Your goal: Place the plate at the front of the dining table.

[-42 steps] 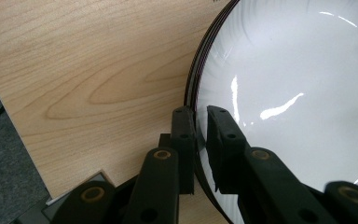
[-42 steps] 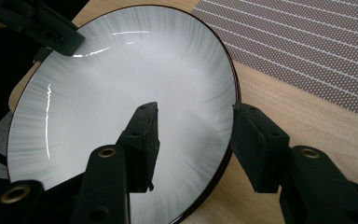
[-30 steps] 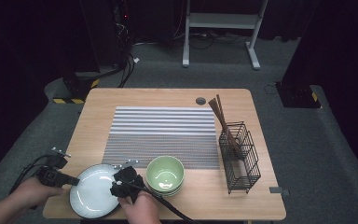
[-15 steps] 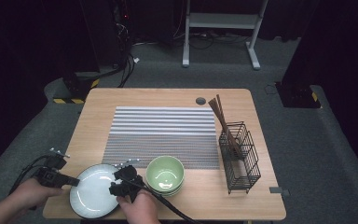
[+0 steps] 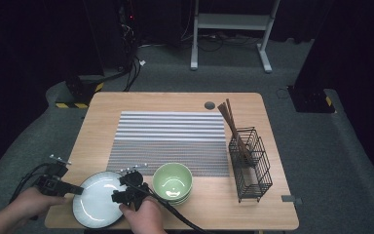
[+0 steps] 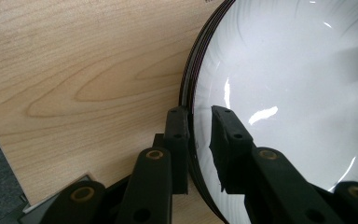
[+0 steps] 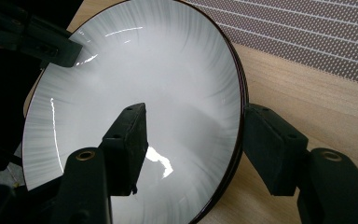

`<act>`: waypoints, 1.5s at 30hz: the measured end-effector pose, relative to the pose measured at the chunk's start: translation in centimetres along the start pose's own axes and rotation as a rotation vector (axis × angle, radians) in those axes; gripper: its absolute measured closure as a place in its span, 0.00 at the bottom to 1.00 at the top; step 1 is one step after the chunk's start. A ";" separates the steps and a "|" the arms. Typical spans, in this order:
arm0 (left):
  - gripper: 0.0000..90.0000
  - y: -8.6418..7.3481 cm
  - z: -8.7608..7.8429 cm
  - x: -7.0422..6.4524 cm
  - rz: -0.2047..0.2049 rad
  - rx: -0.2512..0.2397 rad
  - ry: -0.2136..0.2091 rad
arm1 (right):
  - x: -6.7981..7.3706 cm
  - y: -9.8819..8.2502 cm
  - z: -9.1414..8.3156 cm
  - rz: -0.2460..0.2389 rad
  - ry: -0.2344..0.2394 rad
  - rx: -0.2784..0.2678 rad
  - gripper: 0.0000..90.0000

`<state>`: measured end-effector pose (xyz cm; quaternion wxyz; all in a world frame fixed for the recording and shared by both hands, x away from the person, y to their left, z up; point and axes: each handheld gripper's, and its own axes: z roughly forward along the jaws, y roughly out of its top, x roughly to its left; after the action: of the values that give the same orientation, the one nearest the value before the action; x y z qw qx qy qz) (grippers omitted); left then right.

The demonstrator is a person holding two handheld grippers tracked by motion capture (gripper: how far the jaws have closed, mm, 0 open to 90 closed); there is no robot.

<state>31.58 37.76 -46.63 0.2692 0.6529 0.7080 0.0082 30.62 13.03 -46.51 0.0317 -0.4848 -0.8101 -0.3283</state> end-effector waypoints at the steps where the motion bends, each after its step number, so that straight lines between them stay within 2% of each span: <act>1: 0.85 0.0 0.0 0.0 -0.001 -0.001 -0.003 | 0.0 0.0 0.0 0.004 0.004 0.001 0.45; 3: 0.85 0.1 0.1 0.0 -0.016 -0.005 -0.005 | 0.0 0.1 0.1 0.018 0.005 -0.002 0.45; 6: 0.85 0.1 0.1 -0.1 -0.013 -0.009 -0.003 | 0.1 0.2 0.2 0.029 0.002 -0.006 0.44; 7: 0.85 0.1 0.1 0.1 0.006 -0.005 0.000 | 0.0 0.2 0.2 0.033 0.002 -0.008 0.44; 12: 0.85 0.1 0.1 0.0 -0.001 -0.012 -0.001 | 0.1 0.2 0.3 0.056 0.004 -0.022 0.45; 16: 0.85 0.2 0.1 0.0 -0.001 -0.013 0.002 | 0.1 0.3 0.4 0.086 0.027 -0.011 0.46; 18: 0.85 0.1 0.1 0.0 0.001 -0.014 0.000 | 0.2 0.3 0.5 0.071 0.020 -0.015 0.46; 26: 0.85 0.2 0.0 0.1 0.016 0.004 0.003 | 0.3 0.6 0.7 0.076 0.014 -0.022 0.46; 27: 0.85 0.2 0.0 0.0 -0.006 -0.007 0.001 | 0.3 0.7 0.8 0.077 0.014 -0.025 0.46; 29: 0.85 0.2 0.0 -0.1 -0.014 -0.017 0.000 | 0.3 0.7 0.9 0.082 0.014 -0.032 0.46; 30: 0.85 0.2 -0.1 0.0 -0.010 -0.010 -0.001 | 0.3 0.7 0.9 0.078 0.014 -0.036 0.46; 31: 0.85 0.2 -0.2 0.2 0.019 0.002 0.003 | 0.3 0.7 1.0 0.081 0.015 -0.039 0.46; 32: 0.85 0.2 -0.2 0.2 0.019 0.002 0.003 | 0.4 0.7 1.0 0.077 0.014 -0.041 0.46; 33: 0.85 0.2 -0.2 0.1 -0.009 -0.010 -0.006 | 0.4 0.8 1.0 0.077 0.012 -0.042 0.46; 34: 0.85 0.3 -0.3 0.1 -0.012 -0.014 -0.007 | 0.4 0.8 1.1 0.078 0.012 -0.043 0.46; 37: 0.86 0.3 -0.4 0.2 0.010 -0.015 0.002 | 0.5 1.0 1.2 0.077 0.012 -0.042 0.46; 39: 0.86 0.4 -0.5 0.2 -0.003 -0.011 -0.004 | 0.6 1.1 1.2 0.077 0.011 -0.041 0.46; 40: 0.86 0.5 -0.7 0.4 0.016 -0.013 0.001 | 0.6 1.1 1.3 0.074 0.011 -0.042 0.46; 43: 0.86 0.7 -0.9 0.3 0.006 -0.027 0.002 | 0.7 1.3 1.3 0.078 0.011 -0.042 0.47; 45: 0.87 0.8 -1.2 0.5 0.026 -0.023 0.012 | 0.8 1.4 1.5 0.073 0.015 -0.041 0.47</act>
<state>31.89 38.70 -45.50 0.2722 0.6589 0.7008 0.0240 31.69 14.94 -46.69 0.0396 -0.5122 -0.7846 -0.3471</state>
